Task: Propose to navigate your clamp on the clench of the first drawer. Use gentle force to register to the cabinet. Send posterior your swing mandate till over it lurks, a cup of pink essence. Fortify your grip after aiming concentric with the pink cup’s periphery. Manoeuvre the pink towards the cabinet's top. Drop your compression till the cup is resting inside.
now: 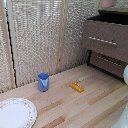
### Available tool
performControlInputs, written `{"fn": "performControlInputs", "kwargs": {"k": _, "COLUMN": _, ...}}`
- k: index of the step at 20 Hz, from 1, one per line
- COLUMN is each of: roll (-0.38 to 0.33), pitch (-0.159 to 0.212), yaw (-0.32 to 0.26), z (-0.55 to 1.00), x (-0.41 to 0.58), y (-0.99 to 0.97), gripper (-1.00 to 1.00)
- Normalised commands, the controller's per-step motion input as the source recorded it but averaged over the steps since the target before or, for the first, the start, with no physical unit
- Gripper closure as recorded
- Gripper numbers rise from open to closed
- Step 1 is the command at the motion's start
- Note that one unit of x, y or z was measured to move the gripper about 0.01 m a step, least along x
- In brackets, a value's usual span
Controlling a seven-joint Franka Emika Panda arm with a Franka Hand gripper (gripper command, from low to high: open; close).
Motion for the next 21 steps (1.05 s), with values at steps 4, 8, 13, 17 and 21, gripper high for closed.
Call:
{"fn": "performControlInputs", "kwargs": {"k": 4, "roll": 0.087, "pitch": 0.000, "yaw": 0.028, "z": -0.31, "x": 0.000, "y": -0.53, "gripper": 1.00}}
{"fn": "performControlInputs", "kwargs": {"k": 8, "roll": 0.010, "pitch": 0.005, "yaw": 0.043, "z": -0.39, "x": 0.004, "y": -0.31, "gripper": 1.00}}
{"fn": "performControlInputs", "kwargs": {"k": 13, "roll": 0.016, "pitch": 0.002, "yaw": 0.029, "z": 0.27, "x": 0.051, "y": -0.18, "gripper": -1.00}}
{"fn": "performControlInputs", "kwargs": {"k": 17, "roll": -0.028, "pitch": -0.043, "yaw": 0.087, "z": 0.97, "x": 0.069, "y": -0.23, "gripper": -1.00}}
{"fn": "performControlInputs", "kwargs": {"k": 21, "roll": -0.028, "pitch": -0.001, "yaw": 0.080, "z": 1.00, "x": 0.097, "y": -0.07, "gripper": -1.00}}
